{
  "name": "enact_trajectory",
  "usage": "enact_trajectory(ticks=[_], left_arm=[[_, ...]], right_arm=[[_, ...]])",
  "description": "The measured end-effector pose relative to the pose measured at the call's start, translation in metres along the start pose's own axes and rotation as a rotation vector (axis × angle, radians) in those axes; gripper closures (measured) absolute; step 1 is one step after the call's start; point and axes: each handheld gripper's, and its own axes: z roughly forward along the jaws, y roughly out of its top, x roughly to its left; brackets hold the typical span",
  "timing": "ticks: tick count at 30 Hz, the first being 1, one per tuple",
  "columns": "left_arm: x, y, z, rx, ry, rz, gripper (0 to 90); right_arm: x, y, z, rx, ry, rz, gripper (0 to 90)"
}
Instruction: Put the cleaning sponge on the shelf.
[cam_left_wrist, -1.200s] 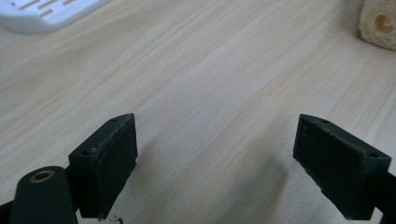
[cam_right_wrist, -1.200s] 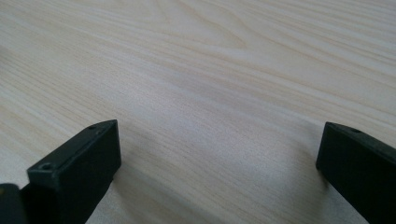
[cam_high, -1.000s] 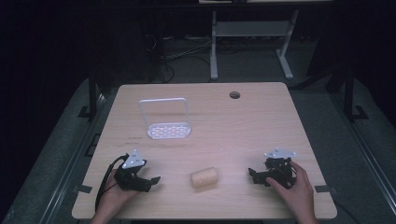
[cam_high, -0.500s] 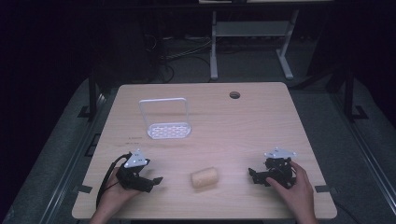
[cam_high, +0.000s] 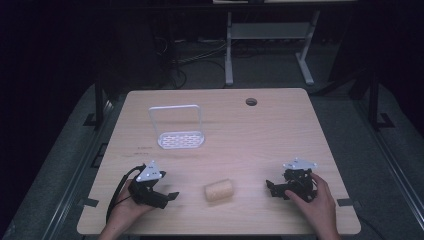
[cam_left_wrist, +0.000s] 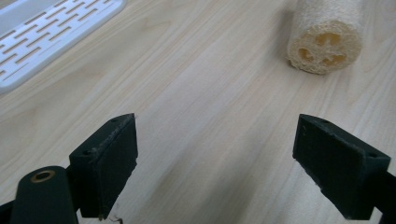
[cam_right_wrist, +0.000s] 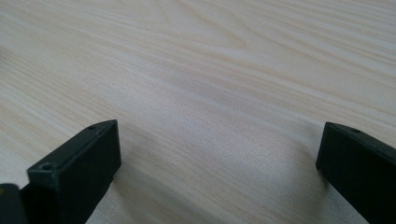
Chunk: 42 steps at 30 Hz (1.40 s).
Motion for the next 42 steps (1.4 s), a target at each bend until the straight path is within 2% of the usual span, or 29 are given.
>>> enact_trajectory(ticks=[10, 26, 42], left_arm=[[-0.009, 0.005, 0.002, -0.012, -0.033, 0.017, 13.6], [-0.024, 0.013, 0.009, -0.012, -0.078, 0.067, 13.6], [-0.036, 0.024, 0.018, -0.016, -0.112, 0.101, 13.6]], right_arm=[[0.0, 0.0, 0.0, 0.0, 0.0, 0.0, 0.0], [0.0, 0.0, 0.0, 0.0, 0.0, 0.0, 0.0], [0.0, 0.0, 0.0, -0.002, 0.0, 0.001, 0.0]])
